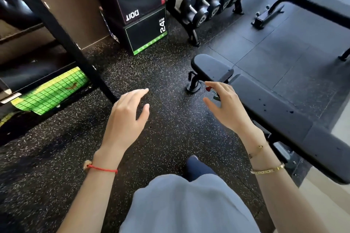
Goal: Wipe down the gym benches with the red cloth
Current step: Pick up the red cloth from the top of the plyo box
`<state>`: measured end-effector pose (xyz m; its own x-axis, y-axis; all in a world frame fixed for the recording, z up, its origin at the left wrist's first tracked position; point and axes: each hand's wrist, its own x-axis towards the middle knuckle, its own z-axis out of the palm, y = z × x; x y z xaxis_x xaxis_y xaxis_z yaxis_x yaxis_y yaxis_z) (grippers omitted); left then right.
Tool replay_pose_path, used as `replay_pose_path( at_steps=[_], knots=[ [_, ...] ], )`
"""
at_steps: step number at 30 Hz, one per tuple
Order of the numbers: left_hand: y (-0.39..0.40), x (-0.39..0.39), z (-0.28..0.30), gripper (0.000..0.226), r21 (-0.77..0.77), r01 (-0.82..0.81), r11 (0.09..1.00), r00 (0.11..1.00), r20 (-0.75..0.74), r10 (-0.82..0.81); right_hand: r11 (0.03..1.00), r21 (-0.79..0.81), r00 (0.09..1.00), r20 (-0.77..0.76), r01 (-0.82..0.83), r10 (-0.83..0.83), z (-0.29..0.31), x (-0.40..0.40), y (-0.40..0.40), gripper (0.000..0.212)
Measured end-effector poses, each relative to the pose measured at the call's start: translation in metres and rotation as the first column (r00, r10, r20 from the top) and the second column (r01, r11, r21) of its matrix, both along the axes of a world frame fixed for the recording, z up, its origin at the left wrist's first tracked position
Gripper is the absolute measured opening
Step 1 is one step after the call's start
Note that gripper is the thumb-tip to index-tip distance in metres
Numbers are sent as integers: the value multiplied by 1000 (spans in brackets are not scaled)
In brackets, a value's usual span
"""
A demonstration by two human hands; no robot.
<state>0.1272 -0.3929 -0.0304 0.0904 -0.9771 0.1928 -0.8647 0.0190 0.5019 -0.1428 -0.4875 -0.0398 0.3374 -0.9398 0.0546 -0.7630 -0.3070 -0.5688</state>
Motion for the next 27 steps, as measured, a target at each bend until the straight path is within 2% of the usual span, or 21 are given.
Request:
replay_pose_path(
  at_steps=[9,18,27],
  knots=[
    [-155,44,-19,40,-15,-92,996,996,-5,92,995,6,995,4,-103,103,-18,55,-175,45],
    [-366,111,0,39,-101,-198,975,980,14,200,976,-78,978,37,-203,207,11,134,-402,46],
    [-495,186,-9,39,-84,-320,944,947,-11,321,948,-51,949,-2,-314,314,5,228,-564,47]
  ],
)
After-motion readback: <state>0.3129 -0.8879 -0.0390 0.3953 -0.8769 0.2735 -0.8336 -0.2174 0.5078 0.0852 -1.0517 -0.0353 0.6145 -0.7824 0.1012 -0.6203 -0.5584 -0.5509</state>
